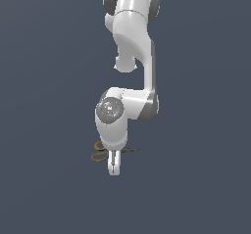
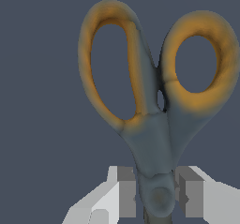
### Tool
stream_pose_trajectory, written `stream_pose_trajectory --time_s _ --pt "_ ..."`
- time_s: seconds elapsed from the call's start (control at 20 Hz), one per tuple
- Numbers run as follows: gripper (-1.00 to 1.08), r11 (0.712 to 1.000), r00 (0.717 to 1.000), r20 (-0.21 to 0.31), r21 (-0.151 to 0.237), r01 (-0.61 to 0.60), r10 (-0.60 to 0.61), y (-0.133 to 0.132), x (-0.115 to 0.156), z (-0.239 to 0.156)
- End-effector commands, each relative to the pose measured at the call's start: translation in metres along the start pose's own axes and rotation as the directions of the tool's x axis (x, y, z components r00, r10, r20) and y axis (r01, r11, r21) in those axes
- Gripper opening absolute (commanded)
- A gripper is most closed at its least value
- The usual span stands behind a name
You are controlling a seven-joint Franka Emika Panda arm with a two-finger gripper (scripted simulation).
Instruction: Pick up the object and move it to a goal position.
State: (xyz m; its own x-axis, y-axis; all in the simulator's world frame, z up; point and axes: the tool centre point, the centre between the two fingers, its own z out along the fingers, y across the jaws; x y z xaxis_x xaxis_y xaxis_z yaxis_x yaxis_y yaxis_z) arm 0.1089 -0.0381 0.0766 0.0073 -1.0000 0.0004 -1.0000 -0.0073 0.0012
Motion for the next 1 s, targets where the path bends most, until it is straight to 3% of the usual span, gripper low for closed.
stream_pose_trajectory --time_s 0.0,0.45,0.95 --pt "-1.0 1.0 1.0 -0.001 0.001 0.0 0.0 -0.006 -0.017 -0.022" --pt "-1.0 1.0 1.0 -0.001 0.001 0.0 0.0 -0.023 -0.064 -0.078" --pt "-1.0 1.0 1.0 0.0 0.001 0.001 -0.001 -0.028 -0.073 -0.088"
